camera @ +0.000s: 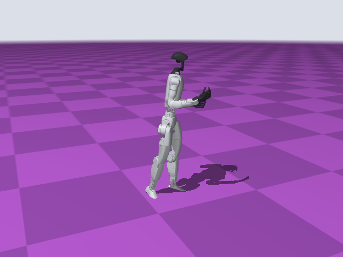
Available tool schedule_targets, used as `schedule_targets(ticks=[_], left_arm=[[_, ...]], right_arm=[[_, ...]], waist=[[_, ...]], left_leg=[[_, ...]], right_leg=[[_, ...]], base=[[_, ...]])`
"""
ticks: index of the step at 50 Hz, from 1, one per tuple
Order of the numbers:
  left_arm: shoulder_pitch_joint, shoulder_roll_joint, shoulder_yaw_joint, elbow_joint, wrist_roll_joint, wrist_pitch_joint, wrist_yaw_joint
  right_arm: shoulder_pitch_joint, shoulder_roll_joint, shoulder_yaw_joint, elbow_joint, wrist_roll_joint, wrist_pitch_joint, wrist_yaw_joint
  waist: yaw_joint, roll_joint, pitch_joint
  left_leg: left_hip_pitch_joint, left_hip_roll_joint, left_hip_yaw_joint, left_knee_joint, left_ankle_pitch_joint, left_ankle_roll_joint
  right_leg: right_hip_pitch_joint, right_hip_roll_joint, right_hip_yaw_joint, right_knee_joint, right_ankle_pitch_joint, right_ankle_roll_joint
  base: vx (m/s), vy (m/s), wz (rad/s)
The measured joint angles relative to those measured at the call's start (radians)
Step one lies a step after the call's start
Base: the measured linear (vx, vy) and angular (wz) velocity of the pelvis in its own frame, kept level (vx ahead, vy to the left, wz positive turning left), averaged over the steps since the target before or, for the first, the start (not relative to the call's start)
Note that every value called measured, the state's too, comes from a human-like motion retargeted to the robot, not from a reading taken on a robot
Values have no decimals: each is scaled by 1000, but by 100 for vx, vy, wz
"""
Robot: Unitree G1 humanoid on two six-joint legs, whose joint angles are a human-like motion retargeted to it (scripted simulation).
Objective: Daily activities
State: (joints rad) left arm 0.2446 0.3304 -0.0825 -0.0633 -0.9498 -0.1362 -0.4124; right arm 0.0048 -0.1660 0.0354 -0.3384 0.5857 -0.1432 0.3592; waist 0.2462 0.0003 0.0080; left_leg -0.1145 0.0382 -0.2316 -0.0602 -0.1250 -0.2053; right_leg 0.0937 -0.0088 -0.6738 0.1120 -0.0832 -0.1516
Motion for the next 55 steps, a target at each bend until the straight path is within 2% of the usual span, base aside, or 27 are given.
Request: schedule_targets(ticks=[5,10,15,21,27,34,43,55], left_arm=[[-6,47,-40,-50,-31,1,-32],[-36,106,-140,-94,-61,30,-77],[-30,122,-220,-50,-74,83,-93],[47,98,-198,-37,-77,132,-137],[89,143,-139,-227,-76,140,-230],[-104,204,-166,-493,-139,111,-285],[-305,143,-331,-571,-245,152,-426],[-272,89,-295,-500,-201,181,-427]], right_arm=[[-50,-9,32,-77,87,-23,48],[-145,-30,124,-162,178,-13,135],[-180,-60,196,-158,202,30,198],[-96,-108,216,-76,170,98,241],[-43,-168,217,-110,149,123,297],[-132,-219,254,-241,215,128,358],[-217,-187,291,-289,275,156,464],[-222,-143,246,-267,137,149,400]], waist=[[1,9,-3],[4,19,0],[9,24,15],[27,24,25],[35,21,7],[16,6,-39],[-29,11,-48],[-39,19,-72]], left_leg=[[8,-6,-10,0,-1,5],[12,-5,-20,0,-6,16],[14,-1,-27,1,-11,23],[15,-4,-34,1,-20,30],[24,-13,-43,2,-29,41],[49,-19,-46,1,-40,51],[70,-16,-40,3,-61,71],[85,-13,-24,16,-86,97]], right_leg=[[3,-8,3,19,-1,-11],[-5,-14,15,52,3,-21],[-20,-21,31,94,6,-27],[-31,-29,45,117,-3,-17],[-22,-36,48,120,-19,-15],[4,-38,50,120,-21,-25],[27,-30,63,107,-22,-23],[38,-28,91,106,-27,-37]], base=[[0,0,0],[0,0,0],[0,0,0],[0,0,0],[0,0,0],[0,0,0],[0,0,0],[0,0,0]])
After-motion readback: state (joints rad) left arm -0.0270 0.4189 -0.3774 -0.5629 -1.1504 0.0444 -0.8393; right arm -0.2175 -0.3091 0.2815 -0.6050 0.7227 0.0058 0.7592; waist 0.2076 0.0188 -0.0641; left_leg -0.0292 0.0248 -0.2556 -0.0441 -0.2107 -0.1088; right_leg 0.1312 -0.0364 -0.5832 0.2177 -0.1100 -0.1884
